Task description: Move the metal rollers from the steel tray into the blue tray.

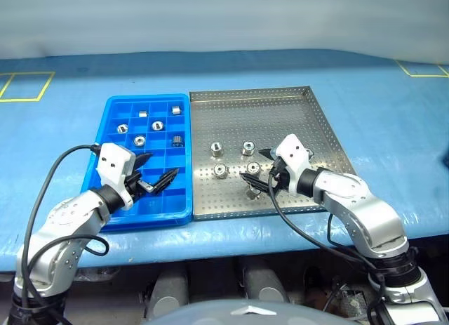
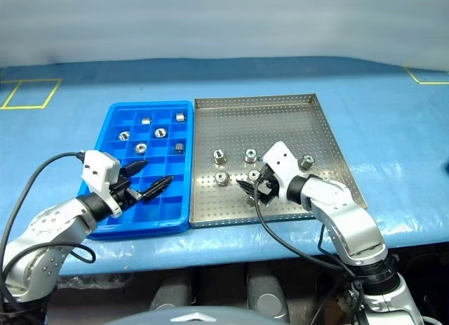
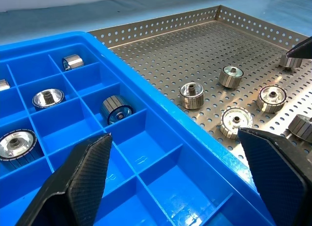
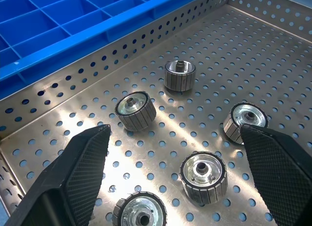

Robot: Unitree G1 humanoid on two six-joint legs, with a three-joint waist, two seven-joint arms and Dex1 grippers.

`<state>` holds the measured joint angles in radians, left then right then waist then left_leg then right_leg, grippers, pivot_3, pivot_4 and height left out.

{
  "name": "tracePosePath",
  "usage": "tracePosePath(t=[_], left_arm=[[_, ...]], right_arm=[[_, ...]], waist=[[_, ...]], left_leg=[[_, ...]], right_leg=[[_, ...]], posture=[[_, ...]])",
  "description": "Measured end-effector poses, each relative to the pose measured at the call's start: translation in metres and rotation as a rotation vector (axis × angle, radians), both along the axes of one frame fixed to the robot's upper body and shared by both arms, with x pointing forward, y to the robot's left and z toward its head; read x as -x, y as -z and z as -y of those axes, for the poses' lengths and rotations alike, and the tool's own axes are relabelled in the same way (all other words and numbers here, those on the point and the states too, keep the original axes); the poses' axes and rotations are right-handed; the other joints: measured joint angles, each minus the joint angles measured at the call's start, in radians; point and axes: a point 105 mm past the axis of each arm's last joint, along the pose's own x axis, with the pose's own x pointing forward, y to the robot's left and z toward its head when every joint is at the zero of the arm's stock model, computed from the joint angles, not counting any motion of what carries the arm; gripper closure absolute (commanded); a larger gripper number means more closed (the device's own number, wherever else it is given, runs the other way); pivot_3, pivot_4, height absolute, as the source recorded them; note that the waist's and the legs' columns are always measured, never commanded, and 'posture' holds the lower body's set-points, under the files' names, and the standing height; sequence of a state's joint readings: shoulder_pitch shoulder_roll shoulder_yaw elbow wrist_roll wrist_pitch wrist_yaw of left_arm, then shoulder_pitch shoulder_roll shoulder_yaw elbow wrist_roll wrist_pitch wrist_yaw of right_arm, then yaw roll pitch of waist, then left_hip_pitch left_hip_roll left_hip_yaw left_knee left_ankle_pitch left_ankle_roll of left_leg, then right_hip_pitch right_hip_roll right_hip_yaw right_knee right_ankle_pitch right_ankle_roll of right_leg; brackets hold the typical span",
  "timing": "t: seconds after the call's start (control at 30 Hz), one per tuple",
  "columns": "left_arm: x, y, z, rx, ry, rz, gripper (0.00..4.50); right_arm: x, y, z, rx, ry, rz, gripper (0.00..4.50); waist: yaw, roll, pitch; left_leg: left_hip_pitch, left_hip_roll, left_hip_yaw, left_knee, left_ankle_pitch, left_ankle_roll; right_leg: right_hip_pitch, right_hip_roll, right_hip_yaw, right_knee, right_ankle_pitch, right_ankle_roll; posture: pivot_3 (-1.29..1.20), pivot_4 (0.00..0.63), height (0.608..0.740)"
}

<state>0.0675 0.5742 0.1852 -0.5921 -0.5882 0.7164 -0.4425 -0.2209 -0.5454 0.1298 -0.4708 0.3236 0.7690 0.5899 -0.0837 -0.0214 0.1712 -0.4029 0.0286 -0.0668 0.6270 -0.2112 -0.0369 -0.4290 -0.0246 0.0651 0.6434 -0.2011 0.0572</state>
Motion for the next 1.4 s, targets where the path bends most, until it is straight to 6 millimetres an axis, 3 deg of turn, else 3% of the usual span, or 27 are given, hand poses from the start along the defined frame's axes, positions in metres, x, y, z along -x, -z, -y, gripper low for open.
tracePosePath(t=[0.47, 0.57, 0.77, 1.07, 1.4], left_arm=[[-0.002, -0.006, 0.005, -0.002, 0.035, 0.019, 0.0], [-0.013, -0.024, 0.017, -0.028, 0.115, 0.08, 0.0], [-0.056, -0.044, 0.05, -0.094, 0.262, 0.115, 0.0], [-0.099, -0.025, 0.09, -0.155, 0.453, -0.011, 0.0], [-0.133, 0.024, 0.089, -0.223, 0.377, -0.185, 0.0]], right_arm=[[0.0, 0.0, 0.0, -0.003, 0.004, 0.0, 0.03], [0.0, 0.001, -0.001, -0.009, 0.008, -0.002, 0.03], [0.006, 0.008, -0.003, -0.038, 0.032, -0.017, 0.03], [0.013, 0.013, -0.003, -0.069, 0.089, -0.023, 0.03], [0.019, 0.015, 0.001, -0.077, 0.132, -0.018, 0.03]], waist=[[0.003, 0.0, 0.0], [0.009, 0.0, 0.0], [0.005, -0.001, 0.0], [-0.039, 0.0, 0.0], [-0.095, 0.0, 0.0]], left_leg=[[0.0, 0.0, 0.0, 0.001, 0.0, 0.0], [0.0, 0.0, 0.0, 0.002, 0.0, 0.0], [0.0, -0.001, 0.0, 0.002, 0.0, 0.001], [-0.001, -0.001, 0.001, 0.002, -0.001, 0.002], [-0.002, -0.001, 0.001, 0.002, -0.001, 0.002]], right_leg=[[0.0, 0.0, 0.0, 0.0, 0.0, 0.0], [0.001, 0.0, 0.0, 0.001, 0.0, 0.0], [0.001, 0.0, 0.001, 0.0, 0.001, 0.002], [0.0, 0.001, 0.003, 0.0, 0.001, 0.003], [0.0, 0.001, 0.004, 0.0, 0.004, 0.008]], posture=[[-0.07, 0.15, 0.74], [-0.09, 0.15, 0.74], [-0.13, 0.15, 0.74], [-0.21, 0.15, 0.74], [-0.25, 0.15, 0.74]])
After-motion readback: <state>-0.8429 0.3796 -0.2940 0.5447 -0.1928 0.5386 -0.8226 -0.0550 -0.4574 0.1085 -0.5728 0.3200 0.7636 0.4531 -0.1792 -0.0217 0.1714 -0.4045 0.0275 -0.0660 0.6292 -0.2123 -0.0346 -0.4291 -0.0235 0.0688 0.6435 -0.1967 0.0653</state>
